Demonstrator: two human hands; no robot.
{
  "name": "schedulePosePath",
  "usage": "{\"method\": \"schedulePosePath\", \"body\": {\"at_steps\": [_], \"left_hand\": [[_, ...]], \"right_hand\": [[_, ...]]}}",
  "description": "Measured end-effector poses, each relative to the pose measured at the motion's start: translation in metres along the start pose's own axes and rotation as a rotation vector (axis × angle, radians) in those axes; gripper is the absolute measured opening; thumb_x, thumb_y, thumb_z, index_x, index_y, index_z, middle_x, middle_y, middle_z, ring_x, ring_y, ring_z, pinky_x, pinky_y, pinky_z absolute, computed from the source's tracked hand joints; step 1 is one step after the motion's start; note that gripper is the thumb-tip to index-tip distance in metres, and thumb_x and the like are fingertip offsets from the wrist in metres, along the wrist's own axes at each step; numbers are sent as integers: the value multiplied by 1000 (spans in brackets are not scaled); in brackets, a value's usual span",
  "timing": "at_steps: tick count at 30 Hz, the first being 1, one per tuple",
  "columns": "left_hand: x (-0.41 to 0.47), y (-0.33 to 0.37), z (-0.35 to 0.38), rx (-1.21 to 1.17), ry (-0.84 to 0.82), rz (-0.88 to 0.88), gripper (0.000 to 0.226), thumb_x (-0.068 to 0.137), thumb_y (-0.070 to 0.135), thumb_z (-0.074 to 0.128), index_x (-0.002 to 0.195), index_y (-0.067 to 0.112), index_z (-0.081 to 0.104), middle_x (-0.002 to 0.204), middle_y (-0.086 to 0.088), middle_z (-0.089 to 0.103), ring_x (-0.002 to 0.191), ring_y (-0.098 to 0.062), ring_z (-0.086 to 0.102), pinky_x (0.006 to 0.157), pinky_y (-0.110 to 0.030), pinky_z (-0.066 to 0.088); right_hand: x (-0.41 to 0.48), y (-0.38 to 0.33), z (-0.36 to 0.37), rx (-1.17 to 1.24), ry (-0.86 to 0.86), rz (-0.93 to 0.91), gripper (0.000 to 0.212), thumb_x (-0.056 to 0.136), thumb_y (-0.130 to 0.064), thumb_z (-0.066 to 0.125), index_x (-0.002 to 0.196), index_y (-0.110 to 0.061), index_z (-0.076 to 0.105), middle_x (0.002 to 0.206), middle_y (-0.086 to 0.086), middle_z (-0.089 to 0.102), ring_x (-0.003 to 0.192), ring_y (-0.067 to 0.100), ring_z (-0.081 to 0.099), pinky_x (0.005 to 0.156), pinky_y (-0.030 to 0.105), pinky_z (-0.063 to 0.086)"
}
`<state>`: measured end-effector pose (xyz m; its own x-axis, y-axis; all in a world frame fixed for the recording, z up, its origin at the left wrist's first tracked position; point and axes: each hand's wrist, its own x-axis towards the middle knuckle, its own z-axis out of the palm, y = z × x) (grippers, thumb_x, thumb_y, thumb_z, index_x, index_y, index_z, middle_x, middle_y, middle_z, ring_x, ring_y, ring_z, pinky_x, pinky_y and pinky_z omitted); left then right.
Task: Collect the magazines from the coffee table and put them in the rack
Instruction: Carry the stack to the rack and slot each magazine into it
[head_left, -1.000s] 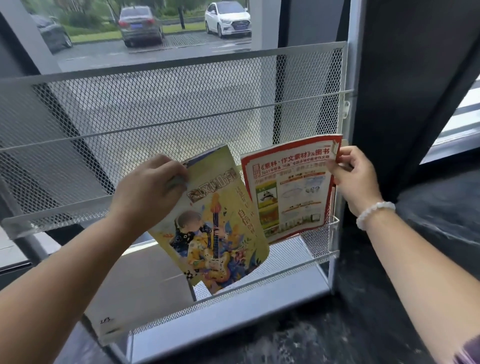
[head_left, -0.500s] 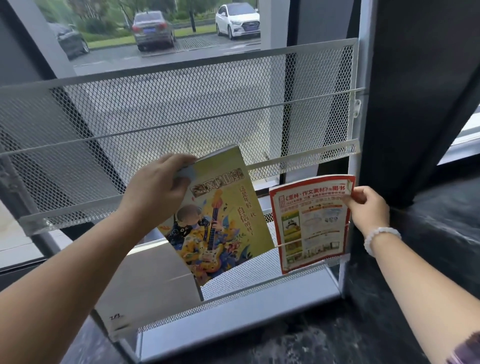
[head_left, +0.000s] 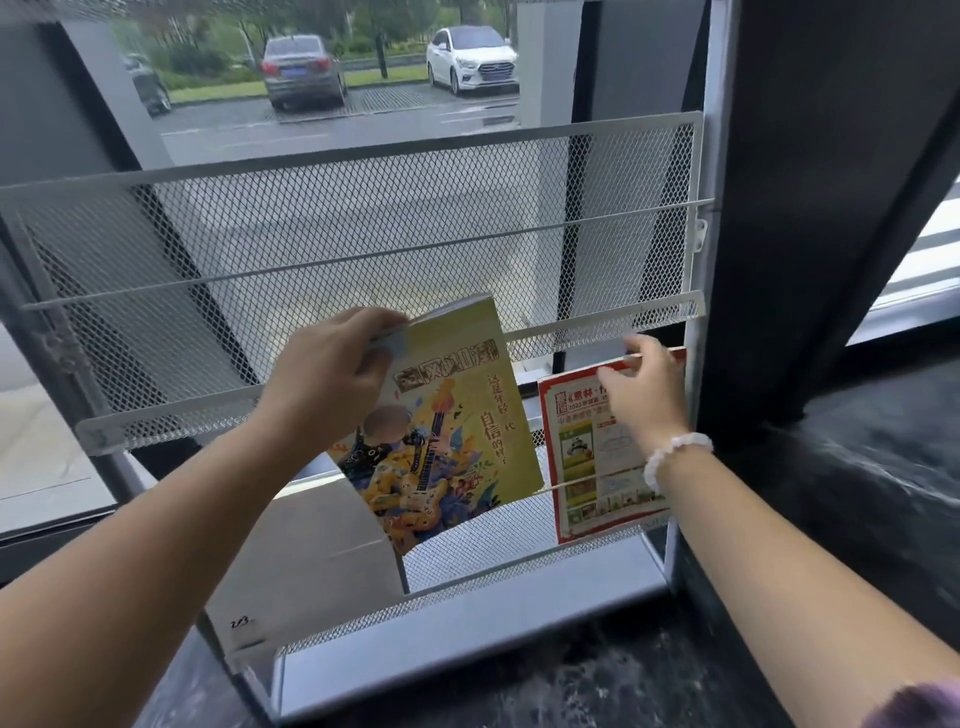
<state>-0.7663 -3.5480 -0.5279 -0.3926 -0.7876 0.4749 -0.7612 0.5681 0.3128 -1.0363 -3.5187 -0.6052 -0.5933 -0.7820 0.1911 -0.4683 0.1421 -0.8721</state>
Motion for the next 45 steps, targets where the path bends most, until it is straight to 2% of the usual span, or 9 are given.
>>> {"method": "schedulePosePath", "body": {"at_steps": [3, 11, 17, 27, 32, 36, 39, 43, 45], "left_hand": [[-2, -1, -9, -28, 9, 1, 28, 90, 12, 51, 117, 16, 58, 108, -3, 65, 88, -23, 58, 79, -37, 49], [-4, 4, -34, -44, 130, 100, 20, 85, 23, 53, 97, 16, 67, 105, -1, 68, 109, -26, 53, 97, -27, 17], [-8, 17, -54, -19, 51, 226, 11, 80, 24, 66, 89, 23, 71, 107, -3, 51, 100, -19, 44, 82, -34, 38], [-16, 31, -85, -54, -56, 576, 19, 75, 31, 63, 93, 26, 66, 107, -2, 63, 83, -21, 66, 61, -42, 58], [-24, 19, -84, 72, -52, 626, 27, 76, 36, 60, 102, 31, 63, 115, 0, 63, 86, -17, 67, 57, -40, 60], [-25, 5, -86, 129, -63, 542, 48, 79, 55, 40, 125, 45, 39, 120, 4, 61, 70, -18, 66, 52, -38, 58], [-27, -9, -78, 113, -9, 336, 59, 87, 35, 48, 138, 46, 22, 117, 11, 60, 72, -17, 66, 57, -38, 58], [-18, -24, -80, -687, -108, -160, 17, 83, 38, 53, 96, 32, 62, 83, 10, 69, 71, -14, 66, 66, -36, 55], [-15, -25, -82, -771, -168, -203, 42, 71, 61, 58, 92, 26, 66, 85, 6, 72, 78, -14, 68, 66, -32, 55]], "right_hand": [[-22, -25, 3, 220, -60, 4, 20, 91, -10, 51, 108, -18, 58, 111, 10, 61, 63, 10, 54, 48, 14, 46], [-72, -84, -7, 462, -702, -209, 16, 87, -15, 58, 103, -16, 60, 82, 2, 64, 69, 9, 63, 67, 21, 52], [-79, -113, -13, 129, -576, -477, 64, 71, -36, 71, 129, -38, 43, 118, -7, 52, 100, 10, 55, 84, 27, 51], [-74, -161, -31, -276, -552, -724, 50, 81, -7, 60, 112, -46, 53, 153, -17, 20, 141, 11, 8, 111, 52, -5], [-72, -167, -32, -397, -626, -750, 25, 88, -14, 55, 94, -38, 59, 87, -27, 56, 92, 2, 50, 102, 41, 32], [-72, -168, -30, -301, -609, -713, 18, 92, -15, 52, 99, -27, 62, 84, -19, 56, 84, 1, 55, 77, 20, 49], [-65, -167, -26, -369, -533, -742, 17, 93, -18, 50, 103, -20, 63, 89, -8, 59, 88, 12, 57, 80, 26, 49], [-48, -158, -24, -386, -399, -746, 16, 93, -17, 49, 102, -17, 62, 91, -4, 58, 86, 14, 57, 74, 23, 49], [-40, -151, -21, -387, -358, -742, 15, 93, -16, 50, 102, -14, 62, 92, -3, 60, 84, 14, 56, 69, 17, 45]]}}
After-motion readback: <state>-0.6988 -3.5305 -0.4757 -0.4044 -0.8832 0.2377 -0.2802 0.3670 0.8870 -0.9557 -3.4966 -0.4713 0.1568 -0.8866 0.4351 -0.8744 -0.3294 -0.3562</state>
